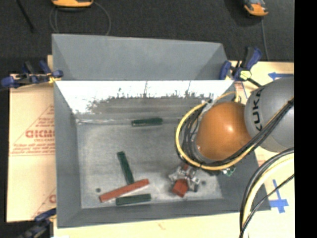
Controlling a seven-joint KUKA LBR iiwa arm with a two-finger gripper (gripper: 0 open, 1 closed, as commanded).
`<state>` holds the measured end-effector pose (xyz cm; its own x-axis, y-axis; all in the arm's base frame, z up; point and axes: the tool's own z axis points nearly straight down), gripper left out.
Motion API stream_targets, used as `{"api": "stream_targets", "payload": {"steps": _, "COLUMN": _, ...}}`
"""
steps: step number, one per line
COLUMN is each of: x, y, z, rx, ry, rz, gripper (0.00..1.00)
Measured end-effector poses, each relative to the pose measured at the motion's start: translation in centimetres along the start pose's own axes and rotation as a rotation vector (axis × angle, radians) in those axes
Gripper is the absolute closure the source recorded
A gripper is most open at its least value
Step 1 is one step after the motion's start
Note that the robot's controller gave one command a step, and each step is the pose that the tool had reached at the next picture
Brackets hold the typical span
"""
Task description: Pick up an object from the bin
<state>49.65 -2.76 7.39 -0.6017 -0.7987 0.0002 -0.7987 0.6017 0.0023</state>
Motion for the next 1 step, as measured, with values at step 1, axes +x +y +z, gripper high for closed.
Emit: {"api": "stream_targets", "payload": {"steps": 1, "x": 0.04, "y": 0.08, "z": -1.71, "rx": -0.002, "ry": 0.002, "rz": 0.002, "gripper": 1.00}}
